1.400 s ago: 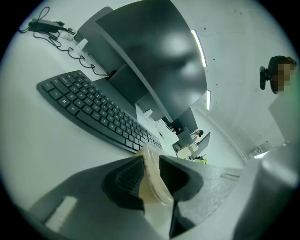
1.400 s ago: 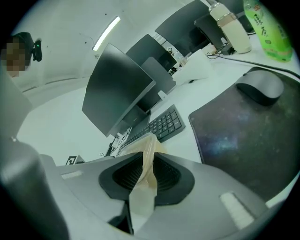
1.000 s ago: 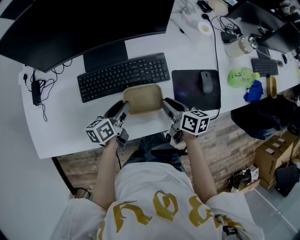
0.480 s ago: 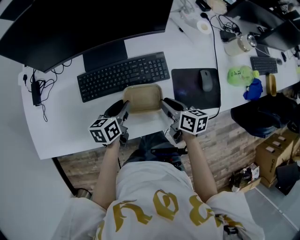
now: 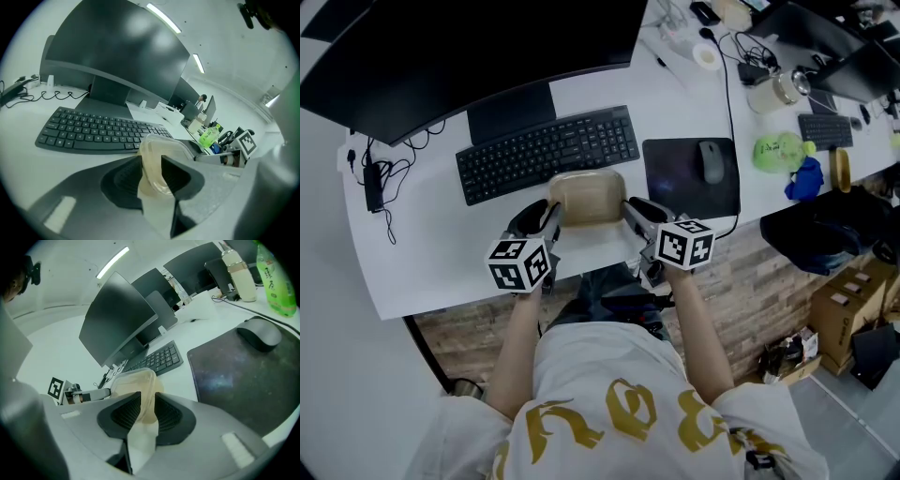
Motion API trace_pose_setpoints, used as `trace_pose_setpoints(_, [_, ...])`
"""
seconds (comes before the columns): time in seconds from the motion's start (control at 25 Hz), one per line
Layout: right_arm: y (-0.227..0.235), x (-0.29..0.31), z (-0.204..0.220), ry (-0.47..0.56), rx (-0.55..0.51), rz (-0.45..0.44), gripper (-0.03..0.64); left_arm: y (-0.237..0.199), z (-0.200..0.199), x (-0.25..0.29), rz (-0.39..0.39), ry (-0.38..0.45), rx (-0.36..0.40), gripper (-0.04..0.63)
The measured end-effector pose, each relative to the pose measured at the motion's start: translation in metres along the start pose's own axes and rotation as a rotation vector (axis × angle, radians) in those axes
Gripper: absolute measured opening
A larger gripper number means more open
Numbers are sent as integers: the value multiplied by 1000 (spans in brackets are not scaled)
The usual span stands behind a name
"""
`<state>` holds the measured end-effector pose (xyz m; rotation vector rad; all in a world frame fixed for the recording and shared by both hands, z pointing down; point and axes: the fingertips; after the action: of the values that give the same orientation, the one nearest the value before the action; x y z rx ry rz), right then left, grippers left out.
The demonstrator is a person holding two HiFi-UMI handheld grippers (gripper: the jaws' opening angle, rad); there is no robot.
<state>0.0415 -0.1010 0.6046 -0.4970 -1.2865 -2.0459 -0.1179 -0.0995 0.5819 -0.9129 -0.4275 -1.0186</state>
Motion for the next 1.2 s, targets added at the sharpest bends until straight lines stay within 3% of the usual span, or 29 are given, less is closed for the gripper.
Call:
trace_pose_setpoints(0.24, [-2, -3, 0, 6, -7, 1, 114, 8, -6, -5, 51, 42, -17, 106])
trace_pose_setpoints(0.36, [-3, -5, -1, 13, -9, -2, 117, 14, -9, -7, 118, 65, -59, 86])
trace_pose_setpoints(0.48, [-4, -7, -1, 22, -10, -2, 117, 19, -11, -9, 210, 97, -134, 65])
trace_pose_setpoints(0.76, [0, -25, -8, 73, 13, 3, 114, 18, -7, -11, 415, 157, -412, 35])
trace_pose_setpoints(1.04, [8, -45, -20, 154, 10, 52, 55, 28, -10, -14, 512, 168, -482, 34])
trace_pose_setpoints(1.2, [5, -54, -28, 199, -9, 89, 25, 24, -13, -19, 497, 169, -500, 34])
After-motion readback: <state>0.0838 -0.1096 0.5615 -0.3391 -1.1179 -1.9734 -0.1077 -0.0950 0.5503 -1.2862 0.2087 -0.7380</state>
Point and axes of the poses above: the fingertips, and each gripper's own axes: x forward along the fingers, y to its right, z out of its underside, and after that the axes turned 8 degrees about -y, right-handed
